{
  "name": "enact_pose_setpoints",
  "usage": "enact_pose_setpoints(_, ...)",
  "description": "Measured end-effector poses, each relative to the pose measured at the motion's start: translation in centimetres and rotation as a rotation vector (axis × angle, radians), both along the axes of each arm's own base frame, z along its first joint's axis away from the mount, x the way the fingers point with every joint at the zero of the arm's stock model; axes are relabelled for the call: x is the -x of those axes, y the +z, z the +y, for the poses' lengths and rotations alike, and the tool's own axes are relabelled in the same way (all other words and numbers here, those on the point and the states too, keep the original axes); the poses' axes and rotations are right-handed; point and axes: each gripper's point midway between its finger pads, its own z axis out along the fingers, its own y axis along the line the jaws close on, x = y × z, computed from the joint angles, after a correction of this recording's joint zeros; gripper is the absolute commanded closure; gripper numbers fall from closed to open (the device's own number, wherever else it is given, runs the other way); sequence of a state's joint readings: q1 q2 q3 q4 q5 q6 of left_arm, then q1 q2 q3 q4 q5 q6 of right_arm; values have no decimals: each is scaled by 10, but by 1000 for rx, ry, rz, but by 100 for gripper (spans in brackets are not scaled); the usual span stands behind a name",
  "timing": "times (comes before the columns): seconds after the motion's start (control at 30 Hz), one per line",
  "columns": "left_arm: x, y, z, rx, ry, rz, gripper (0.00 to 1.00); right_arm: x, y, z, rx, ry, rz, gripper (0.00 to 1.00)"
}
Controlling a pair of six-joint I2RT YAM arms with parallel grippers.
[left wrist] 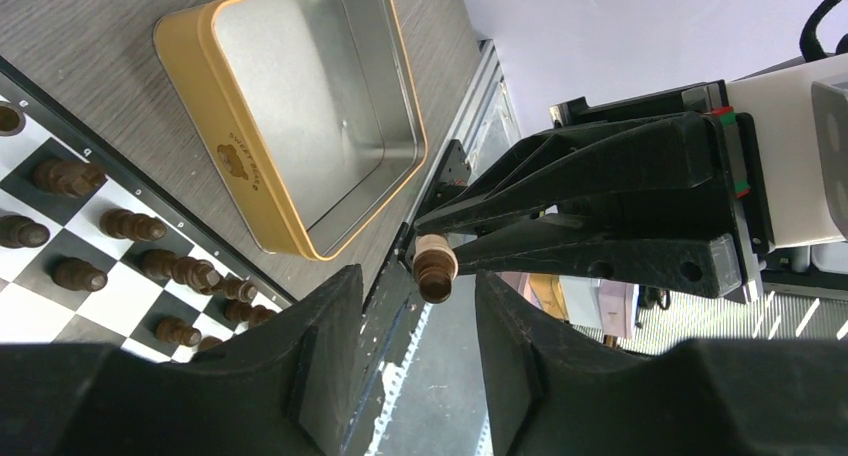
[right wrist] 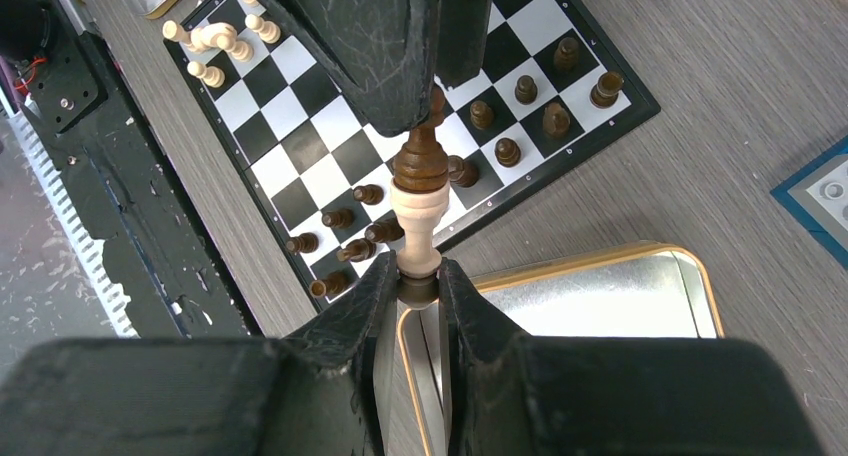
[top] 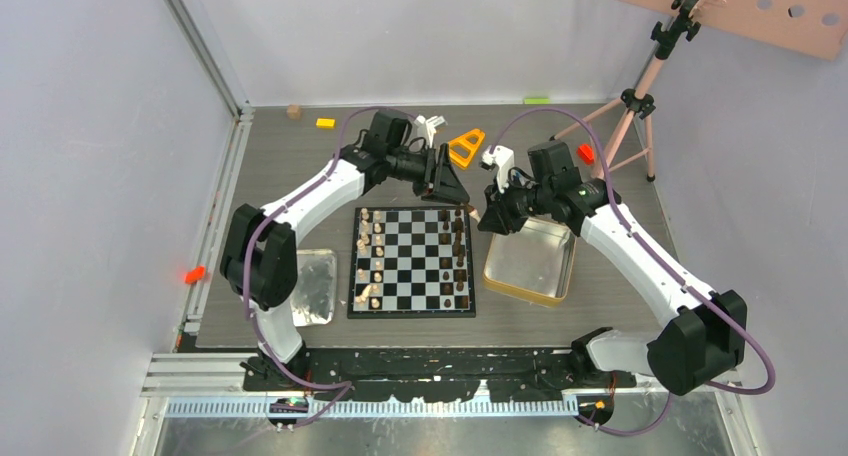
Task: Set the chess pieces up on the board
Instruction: Pick up the chess piece from the storage box.
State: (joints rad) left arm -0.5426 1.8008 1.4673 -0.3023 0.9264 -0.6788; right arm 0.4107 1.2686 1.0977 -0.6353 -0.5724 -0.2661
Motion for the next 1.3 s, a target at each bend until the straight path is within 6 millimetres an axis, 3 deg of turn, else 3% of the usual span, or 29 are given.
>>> enact_pose_setpoints(0.4,2,3,-8,15,3,28,70,-1,0,-1,4,-11,0,94)
enact_pose_setpoints(0.83,1,5,-12,29,4,33,99,-2,0,-1,6,-15,-5,95)
enact_pose_setpoints(1.07,0,0,-9,11,2,3,100,-5,-2,-4,26,-19,-18,97)
enact_pose_setpoints(1.3,-14,-11,19,-99,43,-93,100,2,-16,-18,81,-33,-18,98)
